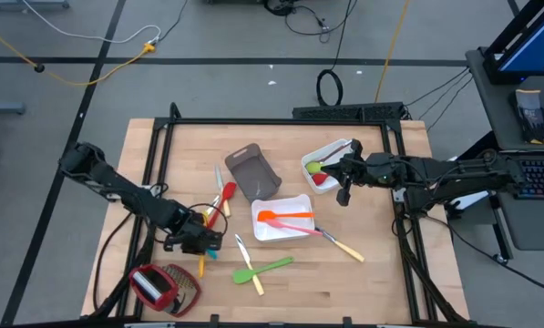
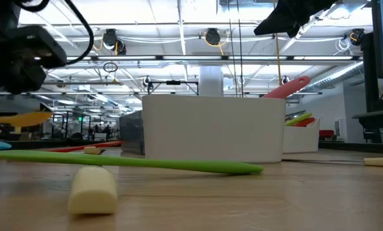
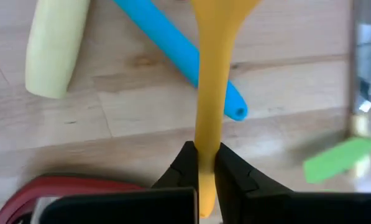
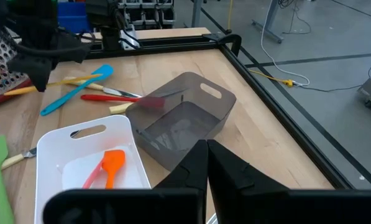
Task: Pick & Place Kitchen Items
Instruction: Put the yellow spatula into bottom white bin
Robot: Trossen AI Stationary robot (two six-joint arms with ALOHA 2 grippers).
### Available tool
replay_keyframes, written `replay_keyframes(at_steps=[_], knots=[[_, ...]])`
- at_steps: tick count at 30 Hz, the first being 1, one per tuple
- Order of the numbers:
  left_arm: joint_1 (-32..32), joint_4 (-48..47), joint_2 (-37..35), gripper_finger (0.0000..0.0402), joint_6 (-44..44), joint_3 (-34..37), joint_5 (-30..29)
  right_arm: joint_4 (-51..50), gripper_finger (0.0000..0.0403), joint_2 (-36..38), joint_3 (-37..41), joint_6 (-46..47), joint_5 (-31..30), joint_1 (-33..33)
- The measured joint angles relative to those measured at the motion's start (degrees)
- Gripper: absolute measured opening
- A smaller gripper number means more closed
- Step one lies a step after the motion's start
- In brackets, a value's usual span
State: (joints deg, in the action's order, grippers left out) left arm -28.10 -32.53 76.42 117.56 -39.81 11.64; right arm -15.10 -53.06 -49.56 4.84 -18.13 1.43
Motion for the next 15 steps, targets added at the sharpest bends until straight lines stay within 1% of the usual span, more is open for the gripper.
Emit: replay_keyframes(at_steps=[2,4,8,11,13,15], knots=[[0.0,1.3,-1.8,0.0013,-0.1,0.0,-1.7,0.0,0.0004,0.0,0.0,0.0,0.0,0.0],[0.0,4.0,-3.8,0.0015,-0.3,0.0,-4.9,0.0,0.0004,0.0,0.0,0.0,0.0,0.0],[0.1,11.1,-7.8,0.0011,-3.2,-0.1,-16.4,0.0,0.0004,0.0,0.0,0.0,0.0,0.0],[1.0,15.4,-9.5,0.0005,-6.4,-0.1,-24.6,0.0,0.0004,0.0,0.0,-0.7,0.2,0.0],[1.9,17.9,-10.0,0.0005,-9.4,-0.1,-28.1,0.0,0.0004,0.0,0.0,-1.2,0.2,0.0],[2.9,21.8,-10.1,0.0005,-12.5,-0.1,-29.9,0.1,0.0004,0.0,0.0,-1.2,0.2,0.0]])
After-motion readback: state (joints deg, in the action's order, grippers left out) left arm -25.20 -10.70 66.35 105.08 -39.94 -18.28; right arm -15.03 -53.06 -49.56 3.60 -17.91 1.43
